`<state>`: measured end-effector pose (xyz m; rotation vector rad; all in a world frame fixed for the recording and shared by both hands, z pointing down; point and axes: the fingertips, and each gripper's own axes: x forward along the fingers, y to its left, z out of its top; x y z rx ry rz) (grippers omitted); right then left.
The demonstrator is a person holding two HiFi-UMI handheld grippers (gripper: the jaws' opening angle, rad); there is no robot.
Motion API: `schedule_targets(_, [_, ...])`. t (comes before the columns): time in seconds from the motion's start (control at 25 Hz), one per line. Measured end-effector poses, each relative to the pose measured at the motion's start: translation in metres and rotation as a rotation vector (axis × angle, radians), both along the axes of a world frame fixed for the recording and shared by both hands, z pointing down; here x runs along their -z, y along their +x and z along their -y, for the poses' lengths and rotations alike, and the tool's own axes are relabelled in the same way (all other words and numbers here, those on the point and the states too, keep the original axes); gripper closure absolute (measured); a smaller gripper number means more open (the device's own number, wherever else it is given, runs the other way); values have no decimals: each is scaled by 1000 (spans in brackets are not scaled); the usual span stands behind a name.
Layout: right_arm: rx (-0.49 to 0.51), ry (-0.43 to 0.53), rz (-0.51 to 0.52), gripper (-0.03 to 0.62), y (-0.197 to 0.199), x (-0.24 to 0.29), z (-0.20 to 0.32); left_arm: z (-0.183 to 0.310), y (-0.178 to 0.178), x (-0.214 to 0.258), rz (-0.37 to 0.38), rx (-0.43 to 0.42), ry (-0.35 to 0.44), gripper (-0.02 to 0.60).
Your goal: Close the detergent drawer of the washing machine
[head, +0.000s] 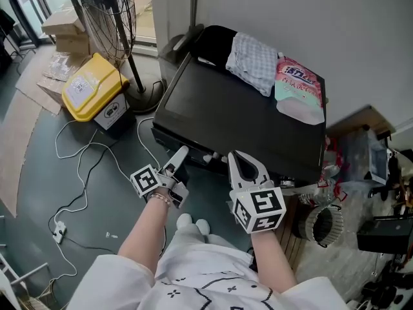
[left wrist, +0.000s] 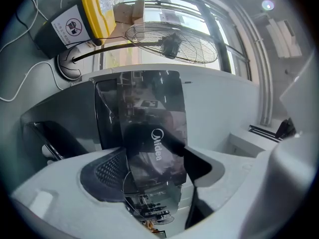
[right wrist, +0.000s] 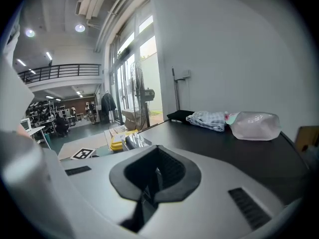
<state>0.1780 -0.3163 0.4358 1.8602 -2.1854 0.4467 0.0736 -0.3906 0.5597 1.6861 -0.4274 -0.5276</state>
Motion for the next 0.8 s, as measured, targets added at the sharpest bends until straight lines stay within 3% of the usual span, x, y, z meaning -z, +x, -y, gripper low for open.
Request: schedule_targets(0.8, [-26,-26,14,602,3,-11,6,18,11,-3,45,-51,24,222])
